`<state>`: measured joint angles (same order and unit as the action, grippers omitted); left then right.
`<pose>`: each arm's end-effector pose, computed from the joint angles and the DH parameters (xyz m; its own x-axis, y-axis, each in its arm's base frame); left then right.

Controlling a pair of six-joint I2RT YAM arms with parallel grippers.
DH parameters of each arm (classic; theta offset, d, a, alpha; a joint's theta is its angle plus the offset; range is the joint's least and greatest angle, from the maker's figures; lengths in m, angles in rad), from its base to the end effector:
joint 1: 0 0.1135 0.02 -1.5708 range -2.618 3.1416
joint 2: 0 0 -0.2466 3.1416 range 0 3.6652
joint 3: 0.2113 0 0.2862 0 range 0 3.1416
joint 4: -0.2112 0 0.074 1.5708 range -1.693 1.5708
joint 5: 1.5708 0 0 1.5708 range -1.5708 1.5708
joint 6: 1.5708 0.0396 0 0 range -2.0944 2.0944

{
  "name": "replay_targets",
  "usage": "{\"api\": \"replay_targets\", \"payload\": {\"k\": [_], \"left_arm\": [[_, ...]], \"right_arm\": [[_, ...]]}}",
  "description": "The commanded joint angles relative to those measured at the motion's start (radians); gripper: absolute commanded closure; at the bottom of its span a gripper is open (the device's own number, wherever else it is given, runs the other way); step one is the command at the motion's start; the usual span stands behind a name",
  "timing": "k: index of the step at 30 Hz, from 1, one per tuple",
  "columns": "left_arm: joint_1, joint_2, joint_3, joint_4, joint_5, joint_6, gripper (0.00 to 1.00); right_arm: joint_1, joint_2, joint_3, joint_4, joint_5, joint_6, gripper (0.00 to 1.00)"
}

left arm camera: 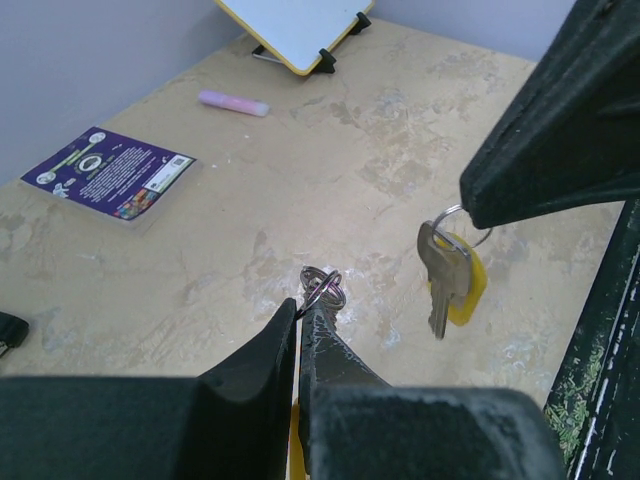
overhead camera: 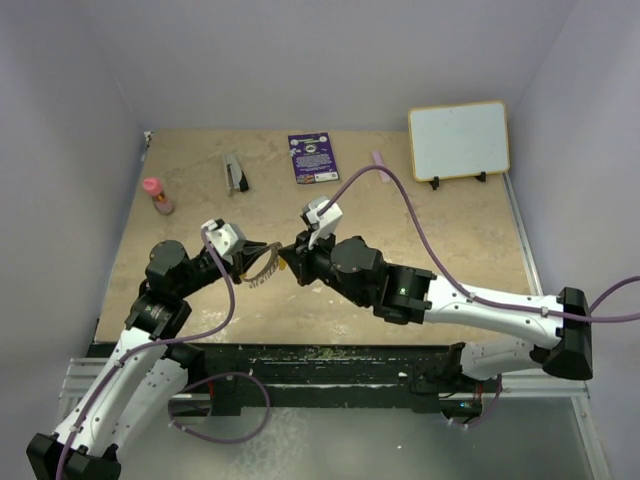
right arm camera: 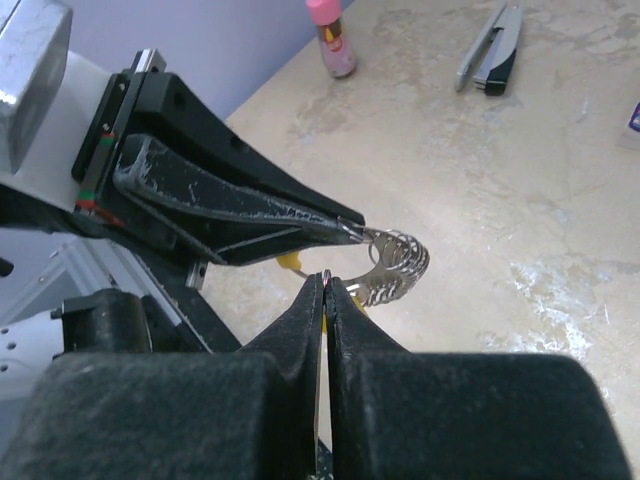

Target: Put the keys on the keyring

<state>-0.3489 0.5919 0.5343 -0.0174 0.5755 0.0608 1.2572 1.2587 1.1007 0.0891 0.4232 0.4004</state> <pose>0.1854 -0.0904 0.2869 -0.0218 0.0622 -0.9978 0.7996 0.6002 0.0199 0.1203 0.3183 0.3559 -0.3083 0.2013 -0.9297 -0.6740 0.6434 0.3629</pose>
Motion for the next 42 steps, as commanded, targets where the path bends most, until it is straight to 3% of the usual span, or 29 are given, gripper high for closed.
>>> {"api": "replay_targets", "payload": {"k": [1,11,42], "left_arm": [[0.005,-0.004,0.024,0.038,0.032,-0.039,0.97],[0.006,-0.015,0.056,0.017,0.048,-0.122,0.97],[0.004,-0.015,0.06,0.035,0.085,-0.156,0.97]], "right_arm": [[0.004,0.032,0.056,0.01,0.083,-0.011,1.0],[0.004,0.07,0.087,0.003,0.084,-0.009,1.0],[0.005,0.128,0.139,-0.032,0.038,-0.001,1.0]]}}
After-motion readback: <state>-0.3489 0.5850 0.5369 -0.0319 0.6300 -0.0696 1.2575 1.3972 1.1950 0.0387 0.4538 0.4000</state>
